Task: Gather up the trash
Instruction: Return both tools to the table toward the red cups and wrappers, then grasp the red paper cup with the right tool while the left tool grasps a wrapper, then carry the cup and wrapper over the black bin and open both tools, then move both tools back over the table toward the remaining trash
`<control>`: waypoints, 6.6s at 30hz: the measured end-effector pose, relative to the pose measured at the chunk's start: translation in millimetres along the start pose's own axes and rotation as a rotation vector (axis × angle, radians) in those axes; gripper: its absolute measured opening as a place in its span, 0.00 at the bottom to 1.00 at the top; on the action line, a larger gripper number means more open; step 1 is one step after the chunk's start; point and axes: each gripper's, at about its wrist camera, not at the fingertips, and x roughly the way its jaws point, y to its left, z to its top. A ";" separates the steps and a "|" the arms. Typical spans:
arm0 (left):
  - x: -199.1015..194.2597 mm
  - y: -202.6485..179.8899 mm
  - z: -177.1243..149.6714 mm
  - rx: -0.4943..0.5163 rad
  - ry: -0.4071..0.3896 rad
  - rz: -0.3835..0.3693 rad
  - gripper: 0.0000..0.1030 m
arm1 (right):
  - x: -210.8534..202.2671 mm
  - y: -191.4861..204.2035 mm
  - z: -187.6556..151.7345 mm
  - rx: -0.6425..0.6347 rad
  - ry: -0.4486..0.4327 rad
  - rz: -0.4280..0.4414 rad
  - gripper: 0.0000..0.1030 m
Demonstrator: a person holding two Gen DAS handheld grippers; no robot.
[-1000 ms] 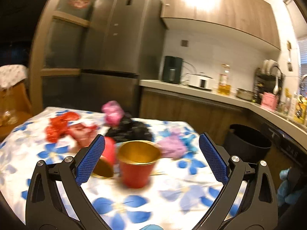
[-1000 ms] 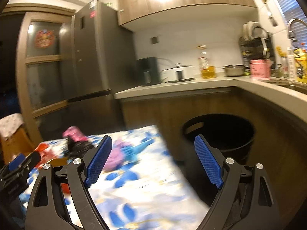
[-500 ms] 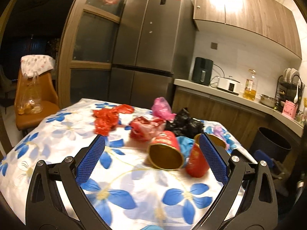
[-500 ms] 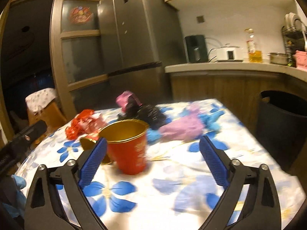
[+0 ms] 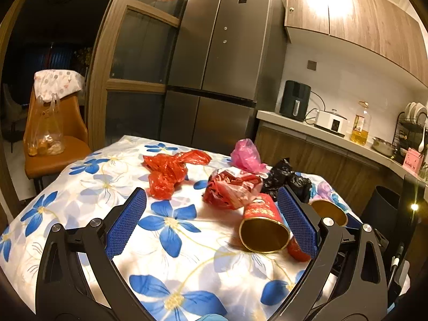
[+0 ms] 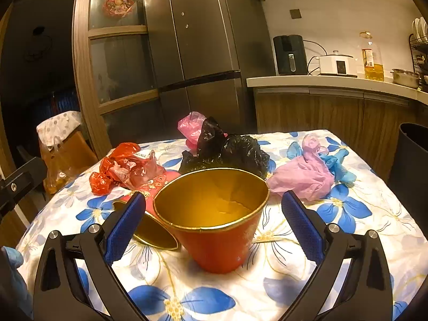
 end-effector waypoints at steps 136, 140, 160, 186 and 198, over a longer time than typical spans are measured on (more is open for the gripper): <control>108.4 -452.2 -35.0 0.303 0.224 -0.711 0.04 | -143.9 -313.0 73.2 0.135 -0.308 -0.601 0.65; 110.6 -455.1 -38.0 0.304 0.227 -0.722 0.04 | -141.0 -314.7 72.7 0.134 -0.309 -0.597 0.66; 126.2 -447.1 -49.7 0.266 0.296 -0.800 0.56 | -135.2 -327.2 73.8 0.166 -0.315 -0.598 0.78; 81.3 -307.7 -37.9 0.197 0.160 -0.433 0.85 | -141.4 -264.7 55.0 0.184 -0.268 -0.490 0.86; 42.8 -184.0 -30.0 0.141 0.123 -0.229 0.85 | -88.3 -169.7 27.8 0.118 -0.152 -0.300 0.86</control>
